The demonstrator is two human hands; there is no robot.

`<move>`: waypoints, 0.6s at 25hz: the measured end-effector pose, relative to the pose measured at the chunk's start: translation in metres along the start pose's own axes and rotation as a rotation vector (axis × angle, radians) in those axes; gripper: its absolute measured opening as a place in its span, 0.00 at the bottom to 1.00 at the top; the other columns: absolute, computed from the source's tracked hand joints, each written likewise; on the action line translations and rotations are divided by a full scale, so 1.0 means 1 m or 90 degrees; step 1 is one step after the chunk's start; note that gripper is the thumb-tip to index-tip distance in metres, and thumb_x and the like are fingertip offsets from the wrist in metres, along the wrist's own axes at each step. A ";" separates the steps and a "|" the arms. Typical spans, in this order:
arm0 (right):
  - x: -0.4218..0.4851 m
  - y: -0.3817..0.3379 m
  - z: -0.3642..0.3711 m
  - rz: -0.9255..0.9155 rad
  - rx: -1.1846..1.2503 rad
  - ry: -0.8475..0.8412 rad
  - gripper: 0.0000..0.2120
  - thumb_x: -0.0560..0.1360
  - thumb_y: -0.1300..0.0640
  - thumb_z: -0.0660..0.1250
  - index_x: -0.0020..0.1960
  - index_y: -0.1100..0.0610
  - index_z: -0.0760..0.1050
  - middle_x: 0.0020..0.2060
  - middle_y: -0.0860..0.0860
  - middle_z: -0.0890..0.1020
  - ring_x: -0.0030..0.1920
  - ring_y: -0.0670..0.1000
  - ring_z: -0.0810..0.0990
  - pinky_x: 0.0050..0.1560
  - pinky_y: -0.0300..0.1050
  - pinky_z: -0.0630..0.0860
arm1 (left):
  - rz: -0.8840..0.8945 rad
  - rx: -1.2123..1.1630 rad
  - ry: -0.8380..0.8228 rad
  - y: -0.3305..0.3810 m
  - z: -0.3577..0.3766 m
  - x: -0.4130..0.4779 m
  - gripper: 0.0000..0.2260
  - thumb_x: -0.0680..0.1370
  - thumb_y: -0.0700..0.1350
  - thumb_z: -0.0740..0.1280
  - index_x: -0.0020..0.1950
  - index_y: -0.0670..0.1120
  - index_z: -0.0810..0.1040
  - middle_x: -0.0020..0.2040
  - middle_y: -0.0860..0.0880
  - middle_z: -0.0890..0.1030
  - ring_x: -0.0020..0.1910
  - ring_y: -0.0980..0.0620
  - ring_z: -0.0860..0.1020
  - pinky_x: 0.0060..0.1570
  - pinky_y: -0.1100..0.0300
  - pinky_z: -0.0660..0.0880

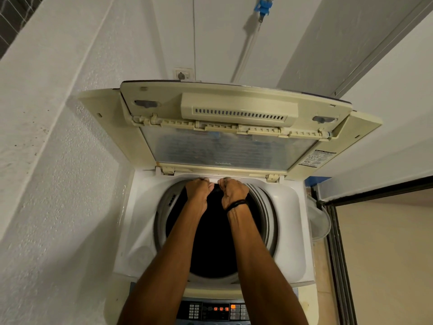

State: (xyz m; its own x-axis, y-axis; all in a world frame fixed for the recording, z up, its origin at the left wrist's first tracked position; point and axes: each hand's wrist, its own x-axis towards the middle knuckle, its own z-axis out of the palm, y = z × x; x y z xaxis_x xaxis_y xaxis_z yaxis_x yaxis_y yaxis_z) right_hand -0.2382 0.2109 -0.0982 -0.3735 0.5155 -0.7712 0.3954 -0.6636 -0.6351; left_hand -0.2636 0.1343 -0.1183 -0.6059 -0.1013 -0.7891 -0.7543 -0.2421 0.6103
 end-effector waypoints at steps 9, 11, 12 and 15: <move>0.001 -0.003 -0.038 0.033 -0.096 -0.059 0.16 0.80 0.72 0.55 0.39 0.55 0.65 0.39 0.52 0.72 0.34 0.46 0.79 0.48 0.42 0.78 | -0.046 -0.009 -0.058 0.010 -0.032 -0.007 0.13 0.81 0.36 0.64 0.63 0.32 0.73 0.53 0.38 0.76 0.55 0.45 0.78 0.63 0.55 0.75; 0.000 -0.001 -0.057 0.040 -0.123 -0.042 0.16 0.79 0.73 0.56 0.39 0.56 0.66 0.39 0.53 0.73 0.37 0.48 0.78 0.55 0.46 0.78 | -0.049 -0.005 -0.052 0.013 -0.048 -0.014 0.16 0.80 0.35 0.64 0.68 0.34 0.71 0.47 0.40 0.78 0.54 0.45 0.78 0.62 0.53 0.76; -0.001 0.001 -0.066 0.042 -0.136 -0.029 0.15 0.78 0.73 0.57 0.38 0.57 0.67 0.38 0.53 0.74 0.37 0.49 0.77 0.53 0.47 0.78 | -0.050 -0.015 -0.050 0.014 -0.058 -0.017 0.20 0.80 0.34 0.64 0.72 0.36 0.68 0.46 0.41 0.79 0.55 0.44 0.79 0.62 0.52 0.77; -0.006 0.006 -0.092 0.059 -0.135 0.019 0.15 0.77 0.74 0.58 0.35 0.61 0.71 0.34 0.56 0.75 0.32 0.51 0.74 0.37 0.45 0.75 | -0.069 0.014 -0.043 0.012 -0.085 -0.029 0.20 0.80 0.37 0.65 0.71 0.39 0.70 0.50 0.39 0.79 0.55 0.45 0.81 0.61 0.52 0.78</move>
State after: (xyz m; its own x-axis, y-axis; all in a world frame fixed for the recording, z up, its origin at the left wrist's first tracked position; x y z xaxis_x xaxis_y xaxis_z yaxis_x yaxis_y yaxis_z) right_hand -0.1563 0.2536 -0.1011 -0.3029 0.4754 -0.8260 0.5956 -0.5822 -0.5535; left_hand -0.2335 0.0527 -0.0942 -0.5357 -0.0102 -0.8443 -0.8211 -0.2270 0.5237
